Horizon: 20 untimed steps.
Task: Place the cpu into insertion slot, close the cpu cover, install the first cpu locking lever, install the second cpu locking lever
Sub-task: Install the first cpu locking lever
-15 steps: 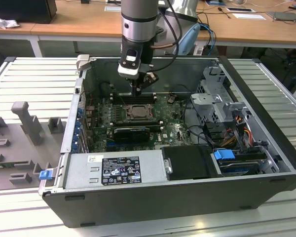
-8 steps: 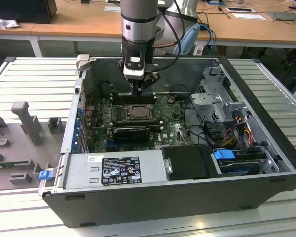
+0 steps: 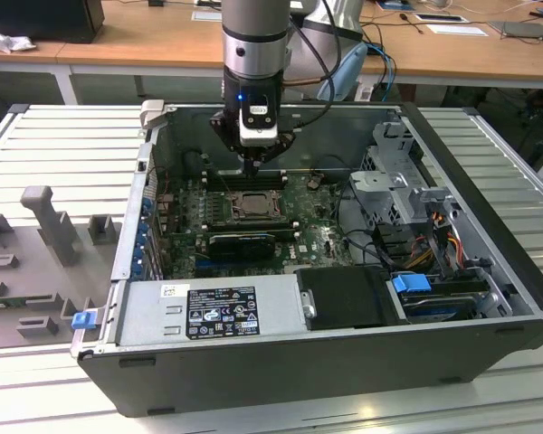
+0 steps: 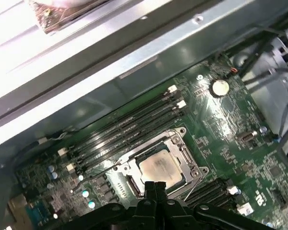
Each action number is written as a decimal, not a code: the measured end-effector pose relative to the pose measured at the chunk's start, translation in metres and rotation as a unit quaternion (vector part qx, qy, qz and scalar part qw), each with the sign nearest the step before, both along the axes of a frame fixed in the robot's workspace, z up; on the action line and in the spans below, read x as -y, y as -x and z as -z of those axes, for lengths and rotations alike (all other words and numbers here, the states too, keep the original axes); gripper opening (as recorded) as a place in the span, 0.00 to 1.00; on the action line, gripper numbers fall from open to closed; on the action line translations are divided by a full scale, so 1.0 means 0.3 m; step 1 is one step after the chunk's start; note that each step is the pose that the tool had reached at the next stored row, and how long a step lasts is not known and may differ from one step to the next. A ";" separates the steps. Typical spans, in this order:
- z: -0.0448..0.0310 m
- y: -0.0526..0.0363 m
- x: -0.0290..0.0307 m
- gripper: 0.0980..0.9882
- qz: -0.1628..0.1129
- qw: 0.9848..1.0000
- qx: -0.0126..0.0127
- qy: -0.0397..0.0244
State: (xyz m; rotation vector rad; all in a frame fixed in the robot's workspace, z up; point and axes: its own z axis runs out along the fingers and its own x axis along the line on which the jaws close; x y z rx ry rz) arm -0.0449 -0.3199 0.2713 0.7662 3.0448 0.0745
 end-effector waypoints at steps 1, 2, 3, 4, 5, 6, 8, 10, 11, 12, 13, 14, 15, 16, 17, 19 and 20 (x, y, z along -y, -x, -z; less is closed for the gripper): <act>0.000 0.000 0.000 0.01 -0.010 1.000 0.000 0.000; 0.000 0.000 0.000 0.01 -0.020 1.000 0.000 0.000; 0.001 0.000 0.000 0.01 -0.036 0.999 0.000 0.000; 0.002 0.000 0.000 0.01 -0.050 0.999 0.000 0.000; 0.003 0.000 0.000 0.01 -0.069 0.998 0.000 0.000; 0.003 0.000 0.000 0.01 -0.080 0.997 0.000 0.000; 0.004 0.000 0.000 0.01 -0.100 0.995 0.001 0.000; 0.006 0.000 0.000 0.01 -0.119 0.993 0.001 0.000; 0.007 0.000 0.000 0.01 -0.128 0.992 0.001 0.000; 0.007 0.000 0.000 0.01 -0.141 0.990 0.001 0.000; 0.008 0.000 0.000 0.01 -0.150 0.989 0.001 0.000; 0.009 0.000 0.000 0.01 -0.159 0.987 0.001 0.000; 0.009 0.000 0.000 0.01 -0.168 0.986 0.001 0.000; 0.010 0.000 0.000 0.01 -0.179 0.984 0.001 0.000; 0.011 0.000 0.000 0.01 -0.191 0.982 0.001 0.000; 0.014 0.000 0.000 0.01 -0.222 0.975 0.001 0.000; 0.015 0.000 0.000 0.01 -0.232 0.973 0.001 0.000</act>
